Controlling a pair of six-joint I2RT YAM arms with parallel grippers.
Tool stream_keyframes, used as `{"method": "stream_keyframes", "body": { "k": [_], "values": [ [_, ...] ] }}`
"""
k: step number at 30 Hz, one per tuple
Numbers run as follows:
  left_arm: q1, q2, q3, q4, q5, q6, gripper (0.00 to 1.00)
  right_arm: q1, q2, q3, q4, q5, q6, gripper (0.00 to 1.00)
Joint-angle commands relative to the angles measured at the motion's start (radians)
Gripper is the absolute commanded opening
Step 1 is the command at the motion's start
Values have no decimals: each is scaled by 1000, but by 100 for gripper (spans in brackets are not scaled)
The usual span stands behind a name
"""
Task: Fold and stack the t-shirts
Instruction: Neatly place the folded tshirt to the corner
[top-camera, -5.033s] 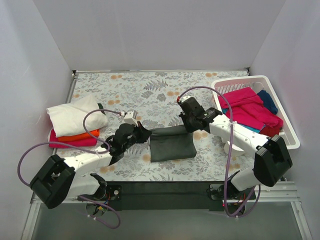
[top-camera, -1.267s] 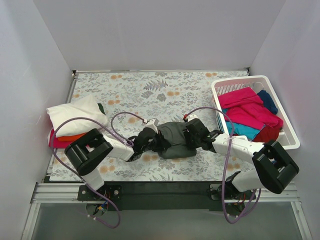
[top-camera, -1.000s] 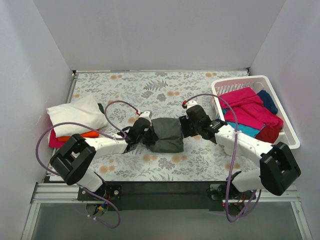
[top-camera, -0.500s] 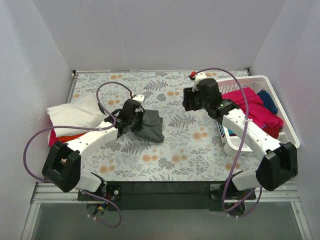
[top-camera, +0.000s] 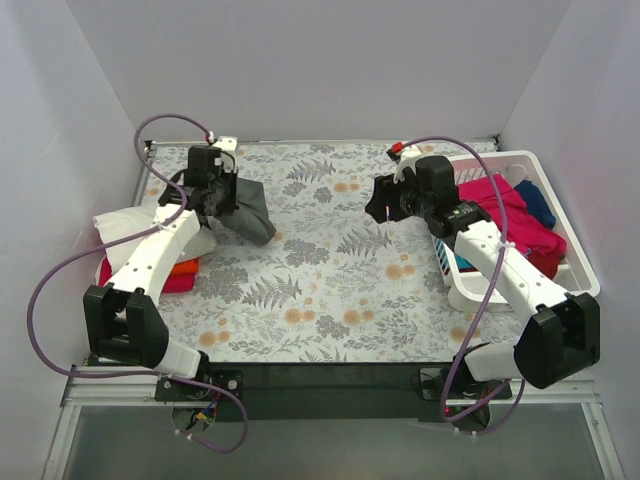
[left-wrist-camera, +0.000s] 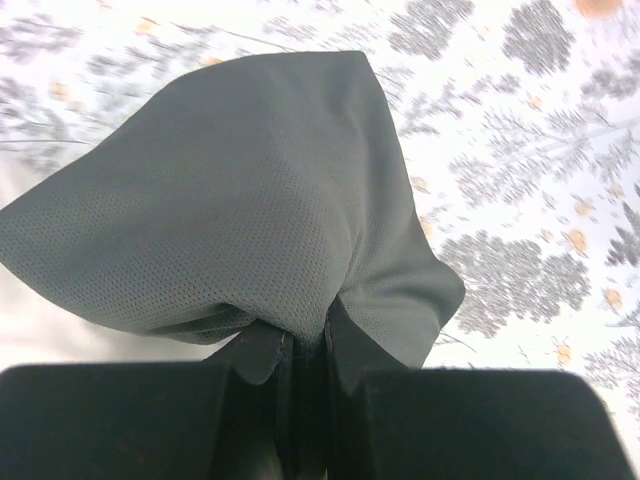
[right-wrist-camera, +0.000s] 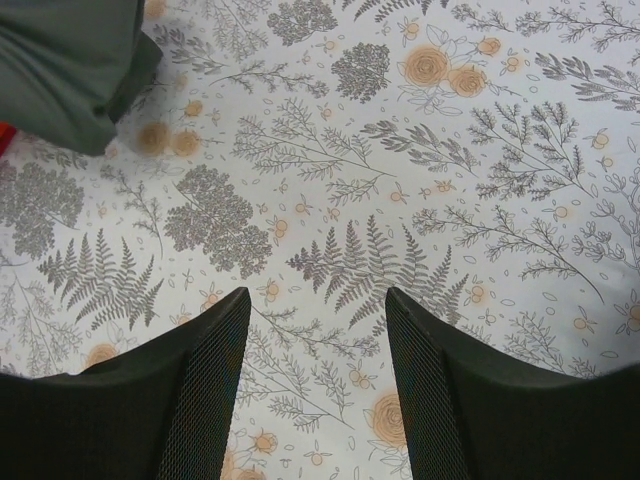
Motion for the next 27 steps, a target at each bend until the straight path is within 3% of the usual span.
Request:
{"method": "stream_keyframes", "body": {
  "k": [1, 4, 10, 16, 27],
  "values": [
    [108, -40, 106, -97, 46, 87, 0, -10, -60, -11, 69, -76, -11, 52],
    [220, -81, 119, -124, 126, 121, 0, -11, -76, -24, 82, -104, -8, 52],
    [371, -127, 90, -79, 126, 130, 0, -11, -88, -41, 99, -165, 5, 52],
    [420, -187, 51, -35, 62, 130, 0, -11, -105, -47, 107, -188, 9, 52],
    [445, -223, -76, 86, -199, 122, 0, -11, -137, -61, 107, -201, -1, 52]
  ]
}}
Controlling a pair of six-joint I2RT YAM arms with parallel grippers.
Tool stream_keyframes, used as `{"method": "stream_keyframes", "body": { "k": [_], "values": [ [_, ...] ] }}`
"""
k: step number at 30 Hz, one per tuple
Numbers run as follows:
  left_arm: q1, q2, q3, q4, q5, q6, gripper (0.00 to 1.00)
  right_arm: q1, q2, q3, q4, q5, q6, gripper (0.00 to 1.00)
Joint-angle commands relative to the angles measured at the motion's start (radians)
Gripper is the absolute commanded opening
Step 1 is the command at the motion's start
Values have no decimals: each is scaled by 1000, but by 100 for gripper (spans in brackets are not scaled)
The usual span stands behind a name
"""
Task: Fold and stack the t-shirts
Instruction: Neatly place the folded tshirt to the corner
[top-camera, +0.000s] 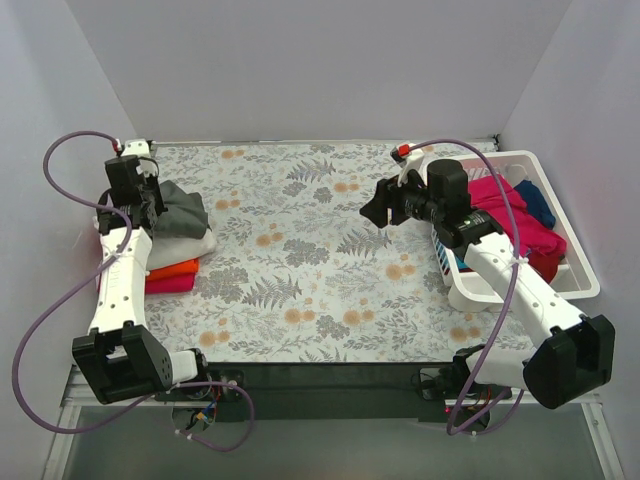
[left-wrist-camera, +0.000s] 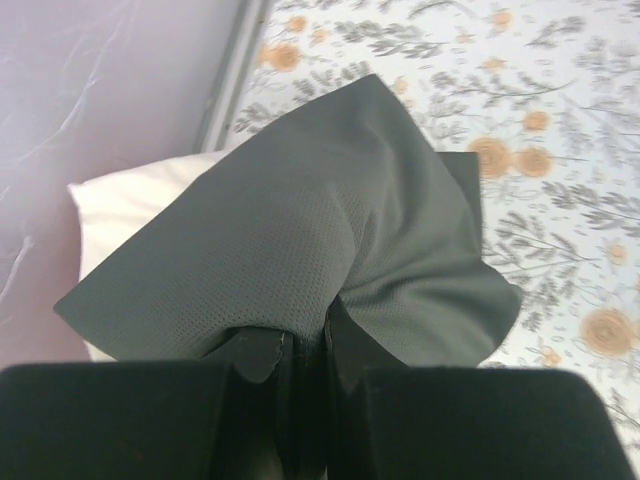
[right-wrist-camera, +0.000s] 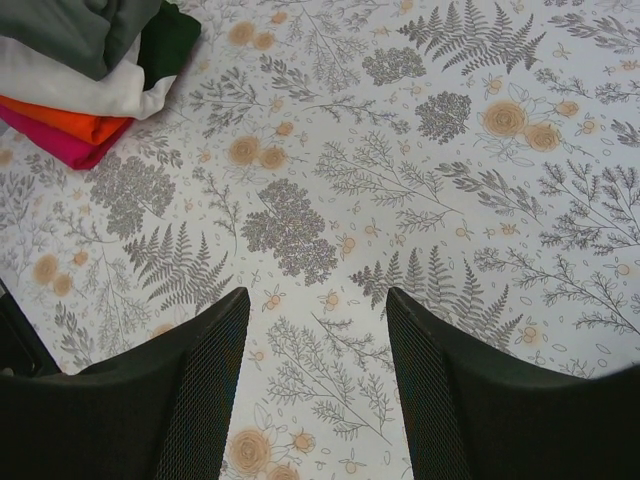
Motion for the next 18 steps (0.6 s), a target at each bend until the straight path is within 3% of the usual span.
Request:
{"method": "stream_keyframes", "body": {
  "k": [1, 2, 4, 5, 10, 14, 18],
  "values": [
    [6, -38, -33, 84, -209, 3, 0, -3, -32, -15, 46, -20, -3, 52],
    [6, -37, -47, 97, -250, -5, 25, -3, -32, -17, 45, -18, -5, 52],
    [10, -26, -32, 104, -379, -40, 52, -6, -35, -17, 45, -17, -6, 53],
    [12, -8, 3, 80, -421, -52, 88, -4, -35, -18, 43, -14, -8, 54],
    [24, 14, 135, -47, -518, -144, 91, -6, -37, -21, 43, -10, -9, 56],
    [22, -53, 139, -68, -388, -224, 91, -6, -43, -23, 38, 2, -5, 57],
    [-33, -170, 25, -6, -274, -293, 91, -6, -60, -37, 28, 32, -2, 57]
  ]
}}
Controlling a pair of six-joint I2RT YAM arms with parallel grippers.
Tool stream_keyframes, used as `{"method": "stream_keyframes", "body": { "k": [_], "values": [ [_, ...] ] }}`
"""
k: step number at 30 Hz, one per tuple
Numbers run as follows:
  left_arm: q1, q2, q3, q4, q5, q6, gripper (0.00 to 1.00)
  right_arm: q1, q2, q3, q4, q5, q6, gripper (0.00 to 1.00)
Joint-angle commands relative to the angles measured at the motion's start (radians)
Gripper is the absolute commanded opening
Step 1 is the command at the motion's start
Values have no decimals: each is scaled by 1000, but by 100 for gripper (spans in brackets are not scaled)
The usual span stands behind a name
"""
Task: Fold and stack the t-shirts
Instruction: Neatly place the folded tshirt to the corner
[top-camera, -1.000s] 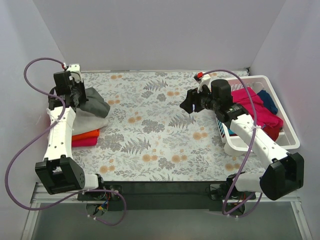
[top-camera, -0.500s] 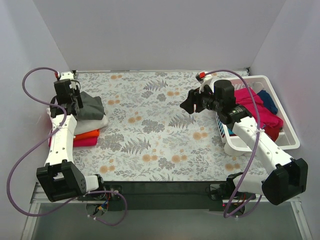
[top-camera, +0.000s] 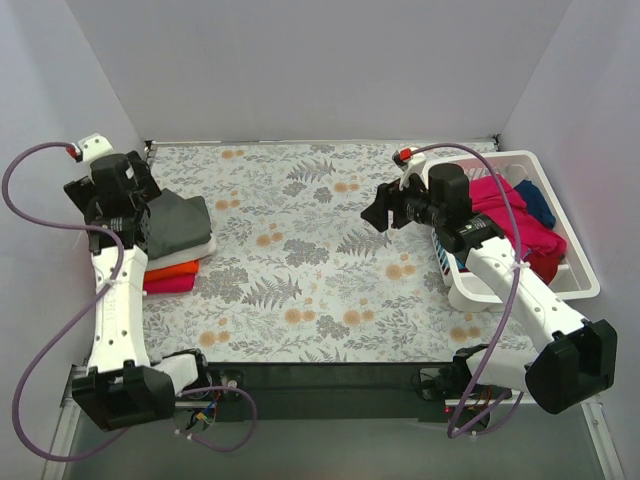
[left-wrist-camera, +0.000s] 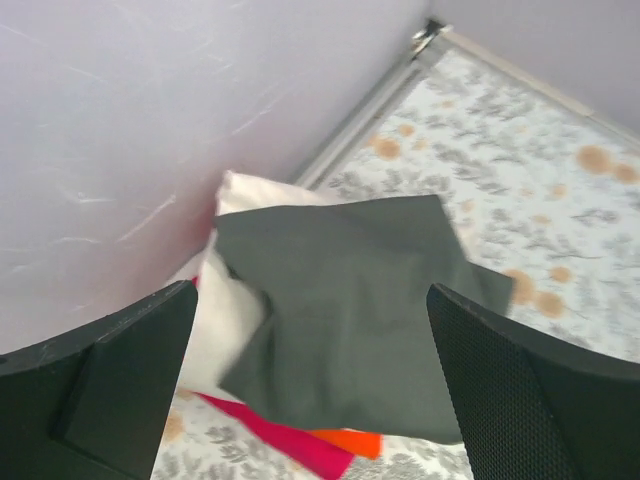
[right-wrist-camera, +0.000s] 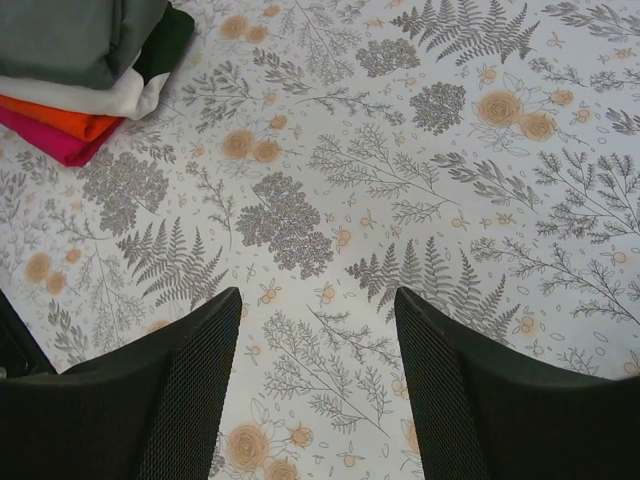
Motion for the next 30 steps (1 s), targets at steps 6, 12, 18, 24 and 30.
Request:
{"method": "stream_keyframes", "body": {
  "k": [6, 12, 18, 24, 30],
  "values": [
    [-226, -233, -185, 90, 301, -210, 91, -6, -80, -58, 10, 110, 2, 59],
    [-278, -327, -296, 161, 412, -279, 91, -6, -128, -130, -4, 176, -1, 64],
    [-379, -344, -405, 288, 476, -324, 92, -6, -185, -182, -31, 274, -5, 68],
    [-418, -367, -417, 315, 485, -324, 92, -7, -218, -210, -45, 317, 0, 69],
    [-424, -410, -443, 323, 485, -328, 92, -7, -214, -220, -45, 314, 11, 70]
  ]
}}
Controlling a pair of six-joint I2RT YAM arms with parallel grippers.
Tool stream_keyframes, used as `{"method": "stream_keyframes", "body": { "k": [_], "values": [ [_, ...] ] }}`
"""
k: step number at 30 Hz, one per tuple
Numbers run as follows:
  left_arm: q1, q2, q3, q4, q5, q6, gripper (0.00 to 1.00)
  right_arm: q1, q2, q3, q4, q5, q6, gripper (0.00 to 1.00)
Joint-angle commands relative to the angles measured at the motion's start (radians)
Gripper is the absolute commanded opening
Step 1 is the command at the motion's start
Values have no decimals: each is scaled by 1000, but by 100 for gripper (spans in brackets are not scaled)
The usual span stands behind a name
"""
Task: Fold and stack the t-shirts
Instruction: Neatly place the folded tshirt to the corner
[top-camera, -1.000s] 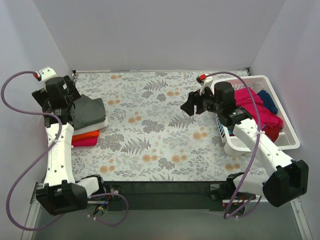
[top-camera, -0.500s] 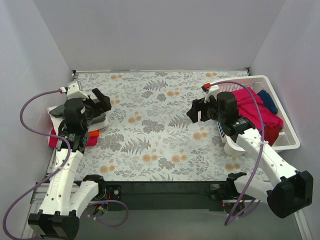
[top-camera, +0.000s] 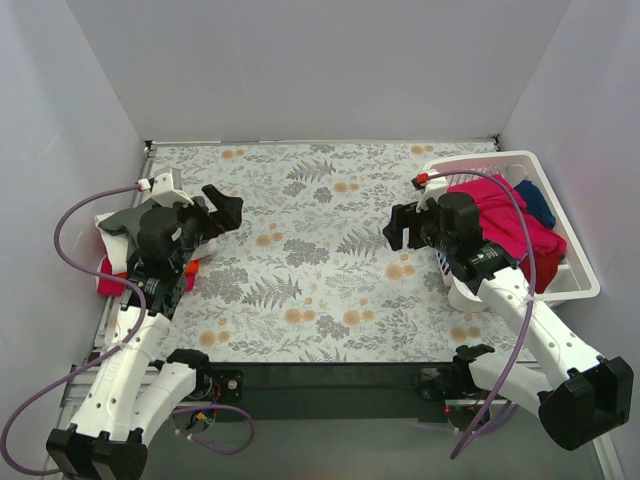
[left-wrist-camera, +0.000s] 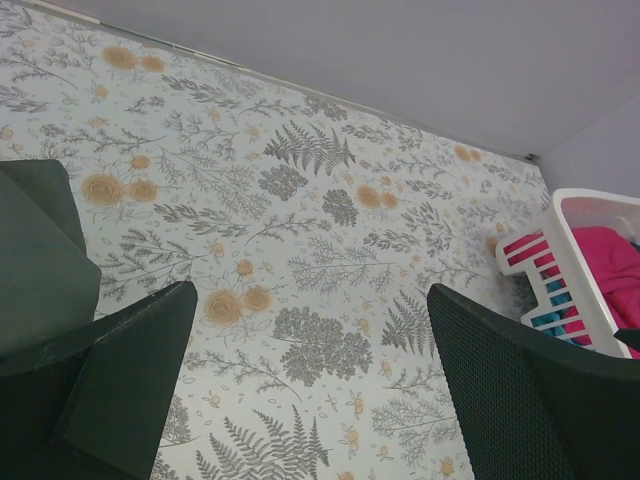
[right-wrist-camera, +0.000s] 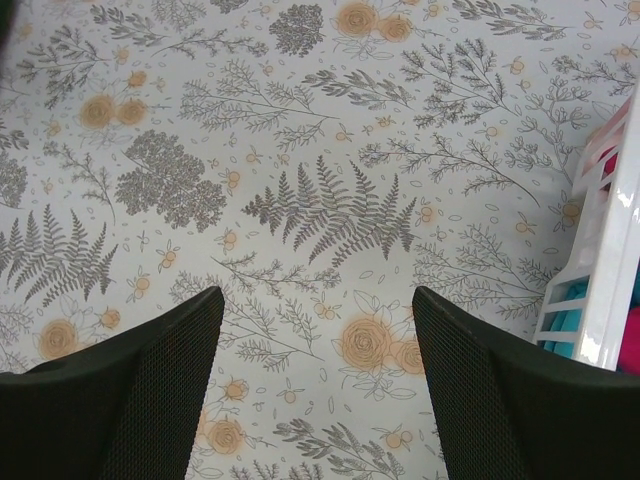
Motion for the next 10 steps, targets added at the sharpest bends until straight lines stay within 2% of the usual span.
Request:
{"method": "stream_keyframes", "body": {
  "k": [1, 10],
  "values": [
    [-6, -27, -18, 23, 13, -8, 92, -6, -13, -18, 16, 12, 10, 70],
    [-14, -35, -28, 19, 7, -15, 93, -6, -36, -22, -8, 26, 1, 70]
  ]
}}
